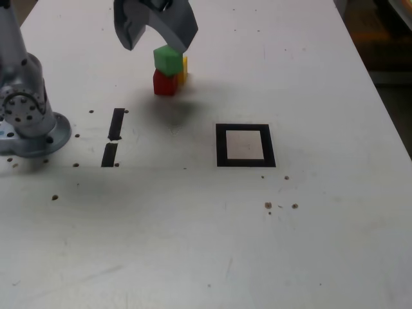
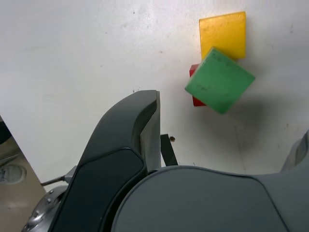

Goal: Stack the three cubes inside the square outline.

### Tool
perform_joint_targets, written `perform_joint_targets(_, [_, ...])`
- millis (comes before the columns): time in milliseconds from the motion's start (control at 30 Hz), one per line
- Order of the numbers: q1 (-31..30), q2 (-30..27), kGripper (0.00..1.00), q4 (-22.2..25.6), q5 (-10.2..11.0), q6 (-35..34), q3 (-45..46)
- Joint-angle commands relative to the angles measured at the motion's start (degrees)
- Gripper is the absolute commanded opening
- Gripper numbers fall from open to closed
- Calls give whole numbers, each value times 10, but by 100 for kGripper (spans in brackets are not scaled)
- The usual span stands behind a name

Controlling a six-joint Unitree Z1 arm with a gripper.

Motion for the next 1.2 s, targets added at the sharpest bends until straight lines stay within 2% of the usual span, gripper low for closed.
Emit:
perform_joint_targets(0, [14, 8, 98, -24, 3, 10, 14])
perform_joint_targets(200, [52, 44, 94, -89, 5, 30, 49])
perform_joint_targets(400, [58, 71, 86, -113, 6, 30, 50])
perform_joint_targets(500, [58, 75, 76, -116, 6, 30, 48])
perform_joint_targets(667, [58, 79, 50, -121, 3, 28, 44])
perform_joint_targets(733, [58, 81, 44, -121, 0, 27, 44])
perform_joint_targets(1067, [58, 64, 38, -106, -5, 11, 33])
perform_joint_targets(1167, [58, 48, 34, -87, -19, -4, 12])
